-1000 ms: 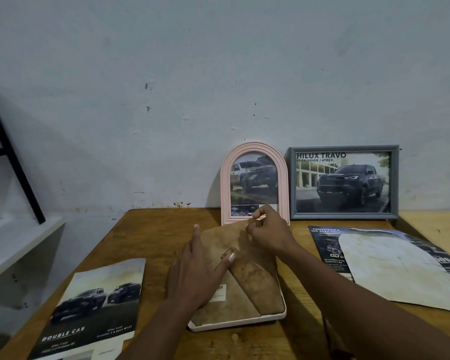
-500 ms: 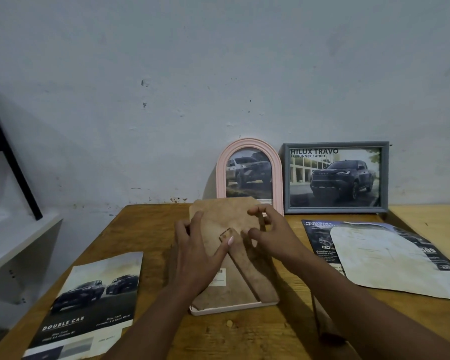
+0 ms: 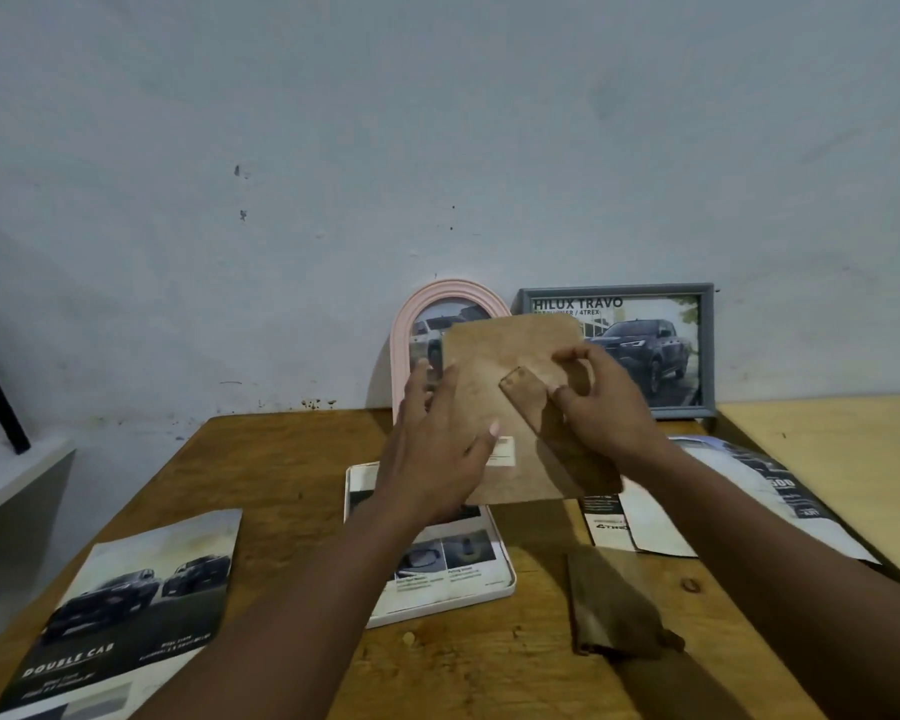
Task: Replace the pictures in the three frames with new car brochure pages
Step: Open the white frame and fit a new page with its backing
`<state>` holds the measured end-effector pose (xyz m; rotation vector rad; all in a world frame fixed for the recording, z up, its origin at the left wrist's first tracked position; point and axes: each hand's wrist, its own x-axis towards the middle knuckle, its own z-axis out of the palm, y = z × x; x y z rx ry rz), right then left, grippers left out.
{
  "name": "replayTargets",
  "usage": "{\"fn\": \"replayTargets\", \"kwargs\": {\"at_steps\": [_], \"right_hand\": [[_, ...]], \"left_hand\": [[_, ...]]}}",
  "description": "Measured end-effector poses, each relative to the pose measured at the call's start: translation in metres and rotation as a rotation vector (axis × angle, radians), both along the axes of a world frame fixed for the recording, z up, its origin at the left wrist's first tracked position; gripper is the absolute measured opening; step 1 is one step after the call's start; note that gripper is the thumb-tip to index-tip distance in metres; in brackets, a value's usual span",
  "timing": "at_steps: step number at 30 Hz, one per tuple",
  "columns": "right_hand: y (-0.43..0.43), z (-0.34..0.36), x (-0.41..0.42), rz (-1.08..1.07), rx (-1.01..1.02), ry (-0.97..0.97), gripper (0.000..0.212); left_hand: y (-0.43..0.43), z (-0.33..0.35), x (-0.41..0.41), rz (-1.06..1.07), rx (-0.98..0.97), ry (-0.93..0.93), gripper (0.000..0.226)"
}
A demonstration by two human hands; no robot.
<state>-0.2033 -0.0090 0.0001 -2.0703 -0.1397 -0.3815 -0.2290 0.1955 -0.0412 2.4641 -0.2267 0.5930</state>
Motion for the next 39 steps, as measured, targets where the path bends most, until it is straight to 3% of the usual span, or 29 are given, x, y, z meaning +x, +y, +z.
{"fn": "replayTargets", "kwargs": {"at_steps": [6, 10, 17, 27, 31, 39], "right_hand": [[-0.05, -0.008, 0.011, -0.112, -0.375, 0.175, 0.036], [-0.049, -0.039, 0.015, -0.093, -0.372, 0.259, 0.032], [-0.043, -0.088, 0.021, -0.135, -0.586, 0.346, 0.037], [-0.031, -0.11, -0.005, -0.069, -0.874, -0.04, 0.037], [-0.02, -0.105, -0.01, 0.057, -0.879, 0.012, 0.038], [0.025, -0.073, -0.003, 0.104, -0.668, -0.009, 0.024]], "left_hand": [[-0.023, -0.044, 0.003, -0.173, 0.073, 0.198, 0.079], [-0.032, -0.06, 0.001, -0.232, 0.235, 0.28, 0.054], [-0.032, -0.067, 0.001, -0.187, 0.372, 0.287, 0.055], [-0.038, -0.063, -0.009, -0.163, 0.48, 0.269, 0.051], [-0.037, -0.064, -0.008, -0.175, 0.459, 0.274, 0.051], [-0.01, -0.05, -0.023, -0.101, 0.342, 0.274, 0.048]]}}
